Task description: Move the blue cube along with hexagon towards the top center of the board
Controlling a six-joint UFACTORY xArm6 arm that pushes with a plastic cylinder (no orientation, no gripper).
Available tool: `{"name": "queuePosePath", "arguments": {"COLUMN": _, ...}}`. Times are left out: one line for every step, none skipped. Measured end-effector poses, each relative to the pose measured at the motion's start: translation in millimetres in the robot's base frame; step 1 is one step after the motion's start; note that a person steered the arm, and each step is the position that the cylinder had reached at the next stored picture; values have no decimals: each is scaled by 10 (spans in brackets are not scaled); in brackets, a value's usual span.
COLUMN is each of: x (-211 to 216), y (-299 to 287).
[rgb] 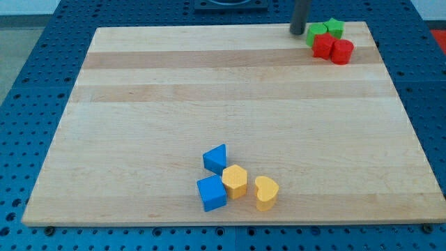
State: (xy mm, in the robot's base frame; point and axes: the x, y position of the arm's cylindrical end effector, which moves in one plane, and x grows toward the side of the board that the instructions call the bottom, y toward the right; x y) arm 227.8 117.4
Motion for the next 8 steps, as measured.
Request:
{"name": "queuePosePath", "arguments": {"x": 688, "y": -601}}
{"name": "queuePosePath", "arguments": {"x": 1500, "y": -1091}}
{"name": "queuePosePath", "arguments": {"x": 1906, "y": -1373}}
{"name": "queuePosePath", "arguments": {"x": 1943, "y": -1458}}
{"name": "queuePosePath", "arguments": {"x": 1945, "y": -1529}}
{"name": "queuePosePath", "arguments": {"x": 1945, "y": -1593}}
{"name": "queuePosePath", "arguments": {"x": 1945, "y": -1651}}
{"name": "queuePosePath", "arguments": {"x": 2082, "y": -1753}}
